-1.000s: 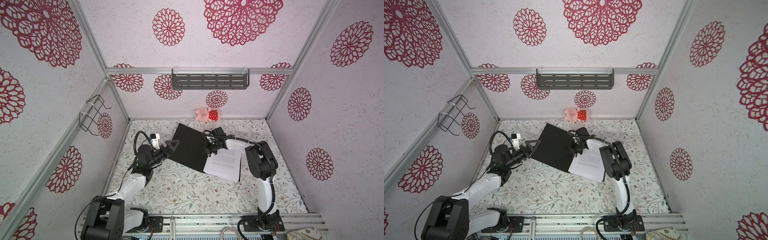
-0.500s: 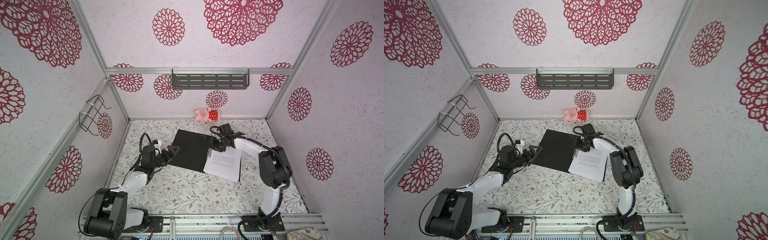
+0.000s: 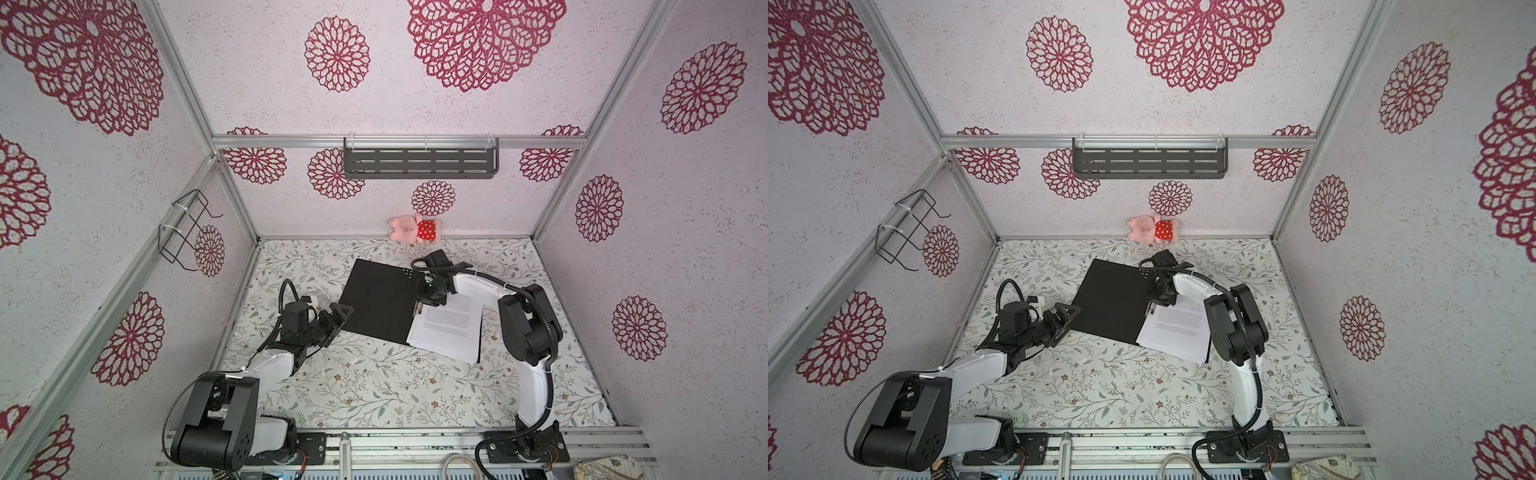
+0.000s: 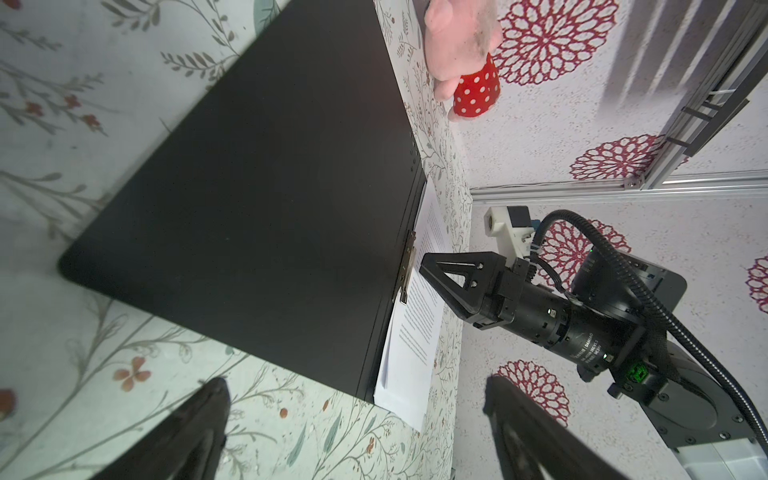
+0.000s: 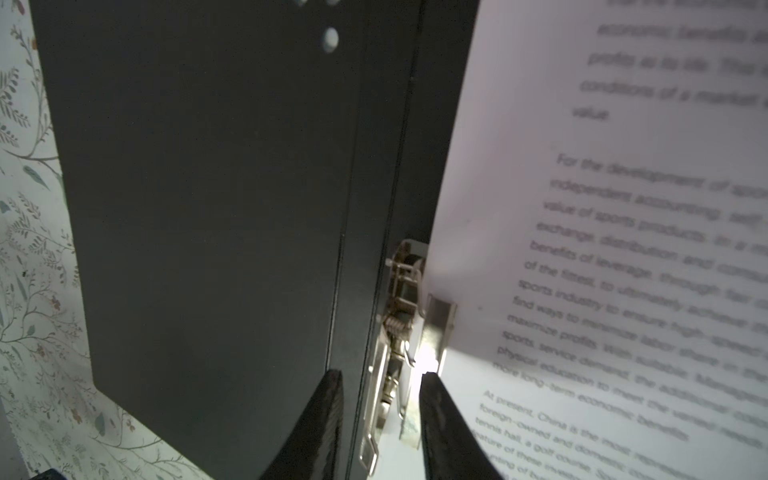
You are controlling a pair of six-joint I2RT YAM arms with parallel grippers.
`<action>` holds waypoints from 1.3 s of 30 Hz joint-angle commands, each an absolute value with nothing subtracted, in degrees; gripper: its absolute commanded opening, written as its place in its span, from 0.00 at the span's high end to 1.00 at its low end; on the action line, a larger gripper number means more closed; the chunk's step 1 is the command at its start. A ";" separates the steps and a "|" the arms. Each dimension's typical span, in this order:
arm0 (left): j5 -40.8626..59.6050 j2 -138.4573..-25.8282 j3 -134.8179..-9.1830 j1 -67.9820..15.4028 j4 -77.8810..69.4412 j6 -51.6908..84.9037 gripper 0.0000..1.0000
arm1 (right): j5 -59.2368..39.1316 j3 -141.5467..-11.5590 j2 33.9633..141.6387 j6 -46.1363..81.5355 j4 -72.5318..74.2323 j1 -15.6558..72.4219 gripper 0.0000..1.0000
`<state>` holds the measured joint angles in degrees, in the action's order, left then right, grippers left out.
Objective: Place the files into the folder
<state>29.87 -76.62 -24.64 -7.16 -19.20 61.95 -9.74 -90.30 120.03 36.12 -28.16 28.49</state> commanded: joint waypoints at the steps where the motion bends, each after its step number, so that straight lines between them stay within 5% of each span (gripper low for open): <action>1: 30.94 -76.43 -24.81 -6.21 -19.60 61.31 0.01 | -6.47 -93.87 121.28 37.44 -31.41 29.27 0.69; 19: 31.01 -71.90 -24.52 -4.82 -18.10 62.23 0.01 | 3.17 -98.92 123.81 36.19 -38.29 31.85 0.76; 39: 23.99 -69.85 -27.23 -4.31 -5.80 57.89 0.01 | 1.65 -101.49 128.26 35.49 -41.01 32.86 0.86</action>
